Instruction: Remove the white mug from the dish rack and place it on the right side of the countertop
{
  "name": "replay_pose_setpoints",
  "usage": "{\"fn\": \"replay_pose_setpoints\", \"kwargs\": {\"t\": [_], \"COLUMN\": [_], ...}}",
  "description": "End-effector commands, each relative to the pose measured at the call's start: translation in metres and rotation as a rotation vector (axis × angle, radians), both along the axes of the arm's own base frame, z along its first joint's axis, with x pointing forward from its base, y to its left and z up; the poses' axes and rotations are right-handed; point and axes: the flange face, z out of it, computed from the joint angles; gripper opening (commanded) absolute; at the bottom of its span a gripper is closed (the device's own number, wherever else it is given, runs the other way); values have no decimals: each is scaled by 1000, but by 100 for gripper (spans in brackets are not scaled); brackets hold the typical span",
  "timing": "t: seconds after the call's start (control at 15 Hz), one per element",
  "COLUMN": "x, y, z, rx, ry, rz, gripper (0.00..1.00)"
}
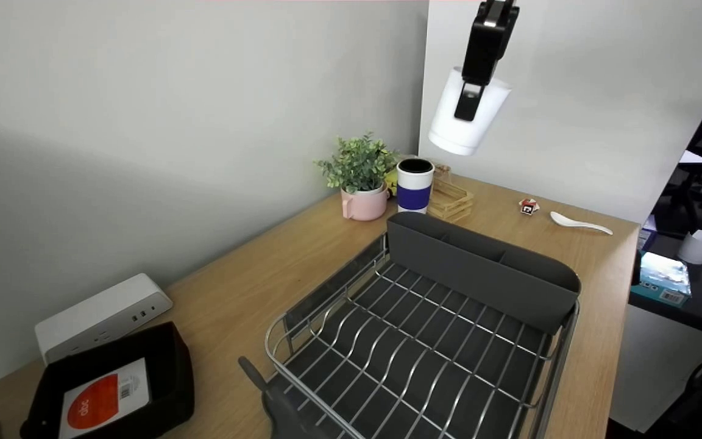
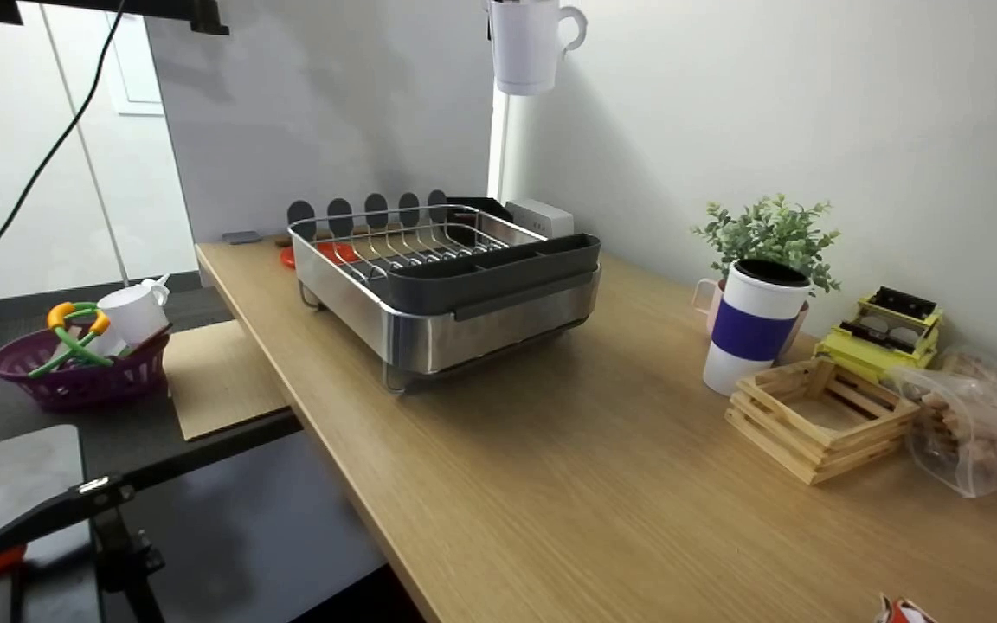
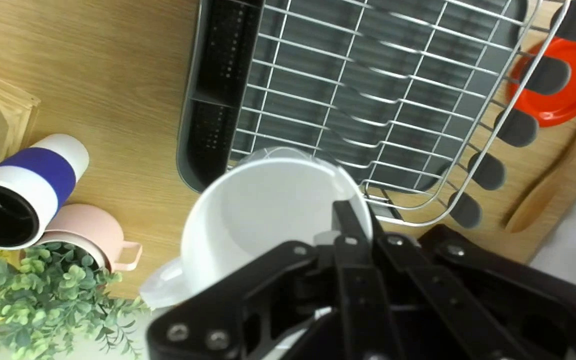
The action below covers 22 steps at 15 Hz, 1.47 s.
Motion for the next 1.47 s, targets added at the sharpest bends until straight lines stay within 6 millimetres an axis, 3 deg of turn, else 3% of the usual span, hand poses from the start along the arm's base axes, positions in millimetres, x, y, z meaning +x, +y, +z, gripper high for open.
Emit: {"fn": "replay_pose_setpoints", "kwargs": {"t": [0.0,0.53,1.07,1.4], "x": [-2,-10,6,22], "y": [-2,-5,-92,-146], "z": [-2,-7,-1,-24], "rx": [12,22,111,157], "ry": [4,19,38,71], "rz": [-10,-25,-200,-310], "gripper": [2,1,1,1]}}
